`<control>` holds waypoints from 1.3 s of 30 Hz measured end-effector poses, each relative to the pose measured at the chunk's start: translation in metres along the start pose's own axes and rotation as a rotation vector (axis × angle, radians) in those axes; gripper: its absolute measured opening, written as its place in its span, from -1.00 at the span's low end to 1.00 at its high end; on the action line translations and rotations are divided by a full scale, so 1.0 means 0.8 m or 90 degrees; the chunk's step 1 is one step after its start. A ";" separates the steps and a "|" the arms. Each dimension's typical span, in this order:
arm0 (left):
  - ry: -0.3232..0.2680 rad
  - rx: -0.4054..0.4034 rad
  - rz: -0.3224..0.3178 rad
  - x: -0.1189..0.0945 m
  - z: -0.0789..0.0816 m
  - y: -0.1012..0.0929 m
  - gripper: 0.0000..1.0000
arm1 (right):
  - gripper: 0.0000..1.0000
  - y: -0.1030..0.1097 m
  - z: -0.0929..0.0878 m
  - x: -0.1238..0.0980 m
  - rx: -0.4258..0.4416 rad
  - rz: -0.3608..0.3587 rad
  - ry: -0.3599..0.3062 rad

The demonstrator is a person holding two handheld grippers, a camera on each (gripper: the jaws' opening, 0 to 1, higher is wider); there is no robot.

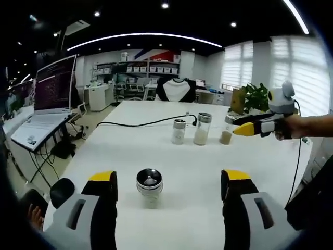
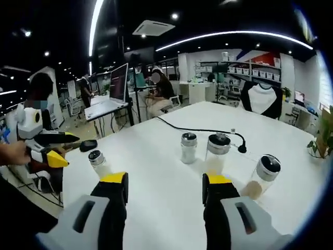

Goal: Rotate the seasoning bottle until the label or dispensing opening points toward the visible target arrow and the bottle remains upright within the marked orientation range

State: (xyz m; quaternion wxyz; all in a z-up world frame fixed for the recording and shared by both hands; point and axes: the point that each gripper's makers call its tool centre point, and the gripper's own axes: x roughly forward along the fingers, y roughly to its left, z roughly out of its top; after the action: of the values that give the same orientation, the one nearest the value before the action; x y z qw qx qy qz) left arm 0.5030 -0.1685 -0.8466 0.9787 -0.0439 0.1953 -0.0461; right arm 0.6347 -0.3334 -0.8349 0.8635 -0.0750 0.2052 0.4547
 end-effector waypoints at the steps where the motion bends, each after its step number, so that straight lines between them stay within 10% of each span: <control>1: 0.002 0.003 0.001 0.001 0.000 0.002 0.74 | 0.11 -0.001 0.006 0.006 -0.008 0.004 0.000; 18: 0.013 0.009 -0.004 0.032 0.005 0.021 0.66 | 0.05 -0.017 0.058 0.099 -0.013 0.006 -0.002; 39: 0.023 -0.011 -0.034 0.066 0.010 0.025 0.62 | 0.01 -0.070 0.039 0.209 0.024 -0.047 0.084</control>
State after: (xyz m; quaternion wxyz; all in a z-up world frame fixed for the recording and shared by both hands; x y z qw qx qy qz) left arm 0.5562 -0.1541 -0.8615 0.9730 -0.0569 0.2121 -0.0716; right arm 0.7736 -0.2298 -0.8805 0.8656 -0.0960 0.2670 0.4127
